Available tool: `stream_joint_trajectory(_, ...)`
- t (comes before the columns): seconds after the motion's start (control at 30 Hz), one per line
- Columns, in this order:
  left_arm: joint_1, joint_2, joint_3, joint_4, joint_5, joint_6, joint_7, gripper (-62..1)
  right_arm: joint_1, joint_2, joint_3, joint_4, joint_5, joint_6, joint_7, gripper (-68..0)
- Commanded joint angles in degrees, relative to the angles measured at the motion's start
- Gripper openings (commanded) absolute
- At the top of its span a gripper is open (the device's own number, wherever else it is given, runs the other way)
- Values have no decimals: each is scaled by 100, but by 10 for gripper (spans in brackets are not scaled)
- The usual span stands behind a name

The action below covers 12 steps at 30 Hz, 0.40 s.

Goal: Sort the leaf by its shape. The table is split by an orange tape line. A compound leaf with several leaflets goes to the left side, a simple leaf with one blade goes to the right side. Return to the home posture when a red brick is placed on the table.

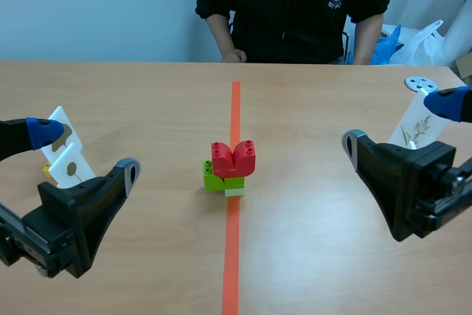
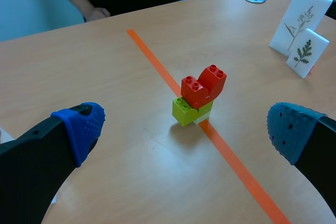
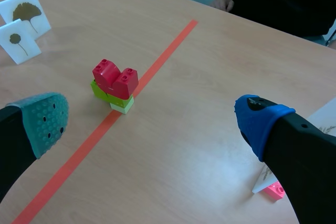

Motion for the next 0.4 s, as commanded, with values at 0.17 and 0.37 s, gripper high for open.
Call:
stream_joint_trajectory(0.17,-31,13,39,28,-55,-7,-118,14,66,2,63,9,61,24,90,4)
stream_joint_trajectory(0.37,-31,13,39,28,-55,-7,-118,14,66,2,42,9,61,24,90,4)
